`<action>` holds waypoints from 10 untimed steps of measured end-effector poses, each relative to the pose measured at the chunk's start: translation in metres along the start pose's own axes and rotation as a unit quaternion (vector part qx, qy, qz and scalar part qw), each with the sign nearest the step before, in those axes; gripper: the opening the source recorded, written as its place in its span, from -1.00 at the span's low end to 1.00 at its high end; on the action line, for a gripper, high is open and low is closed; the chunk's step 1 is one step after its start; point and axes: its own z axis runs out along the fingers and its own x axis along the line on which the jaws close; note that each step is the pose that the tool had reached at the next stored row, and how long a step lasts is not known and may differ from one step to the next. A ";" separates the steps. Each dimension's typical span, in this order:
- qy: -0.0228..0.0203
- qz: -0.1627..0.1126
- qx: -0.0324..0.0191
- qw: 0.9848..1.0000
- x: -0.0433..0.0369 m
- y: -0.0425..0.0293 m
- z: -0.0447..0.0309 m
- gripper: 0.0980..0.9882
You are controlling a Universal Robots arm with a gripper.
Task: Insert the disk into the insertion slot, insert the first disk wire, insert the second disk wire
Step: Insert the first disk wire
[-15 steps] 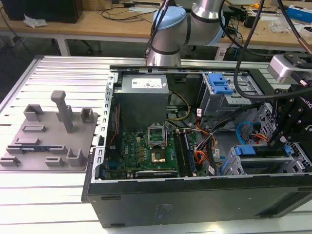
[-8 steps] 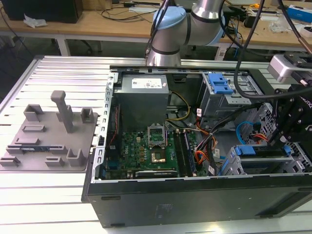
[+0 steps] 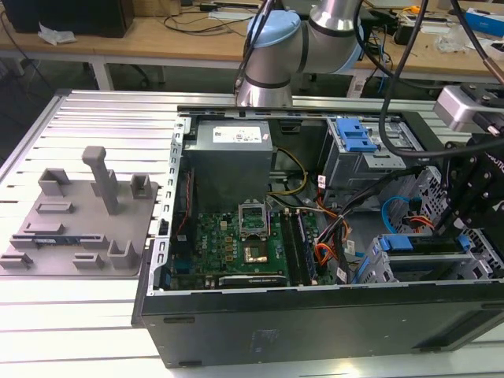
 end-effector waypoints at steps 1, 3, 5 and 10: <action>-0.001 0.000 0.000 1.000 0.0002 0.0000 0.0003 -0.85; -0.004 0.000 0.000 1.000 0.0007 0.0000 0.0008 -0.85; -0.005 0.000 0.000 1.000 0.0011 0.0000 0.0013 -0.85; -0.005 0.000 0.000 1.000 0.0018 -0.0001 0.0014 -0.85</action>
